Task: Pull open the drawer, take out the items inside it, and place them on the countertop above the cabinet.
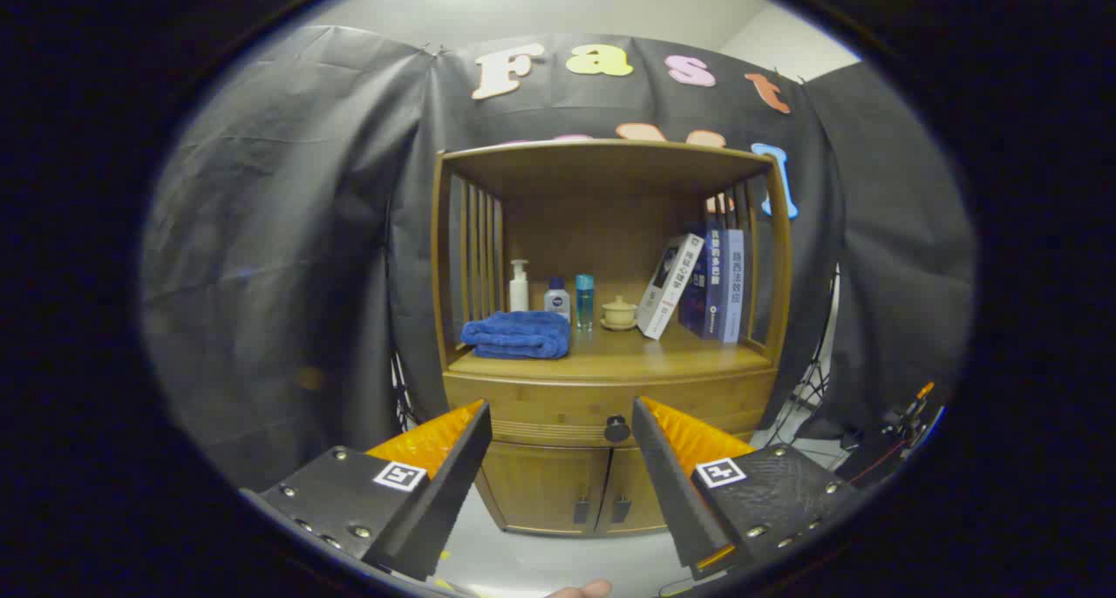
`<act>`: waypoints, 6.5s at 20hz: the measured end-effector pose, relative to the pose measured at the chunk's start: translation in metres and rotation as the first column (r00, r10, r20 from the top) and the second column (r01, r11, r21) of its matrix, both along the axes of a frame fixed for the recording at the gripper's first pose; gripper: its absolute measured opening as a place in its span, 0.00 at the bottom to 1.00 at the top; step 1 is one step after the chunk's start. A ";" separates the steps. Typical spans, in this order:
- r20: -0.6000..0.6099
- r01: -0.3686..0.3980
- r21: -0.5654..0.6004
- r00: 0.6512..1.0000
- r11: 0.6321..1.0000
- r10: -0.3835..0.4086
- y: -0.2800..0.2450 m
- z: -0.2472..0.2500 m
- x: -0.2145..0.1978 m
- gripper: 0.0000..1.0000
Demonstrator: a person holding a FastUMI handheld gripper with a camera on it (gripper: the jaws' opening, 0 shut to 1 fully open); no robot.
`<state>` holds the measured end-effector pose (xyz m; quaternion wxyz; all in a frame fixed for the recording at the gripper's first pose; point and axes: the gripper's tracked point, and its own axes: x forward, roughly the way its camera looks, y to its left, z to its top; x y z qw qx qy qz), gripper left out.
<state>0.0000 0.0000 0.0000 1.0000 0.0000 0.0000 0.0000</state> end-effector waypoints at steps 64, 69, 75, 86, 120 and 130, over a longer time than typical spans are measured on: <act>-0.143 0.107 -0.001 0.984 0.994 -0.106 -0.074 -0.168 0.240 0.43; -0.165 0.120 0.012 0.979 0.993 -0.116 -0.075 -0.171 0.238 0.37; -0.170 0.133 0.026 0.977 0.991 -0.127 -0.074 -0.174 0.223 0.27; -0.060 0.146 0.081 0.988 0.986 -0.141 -0.063 -0.156 0.144 0.25; -0.133 0.226 -0.132 0.961 0.965 -0.244 -0.072 -0.160 0.185 0.33; -0.161 0.229 -0.128 0.955 0.965 -0.248 -0.070 -0.166 0.131 0.29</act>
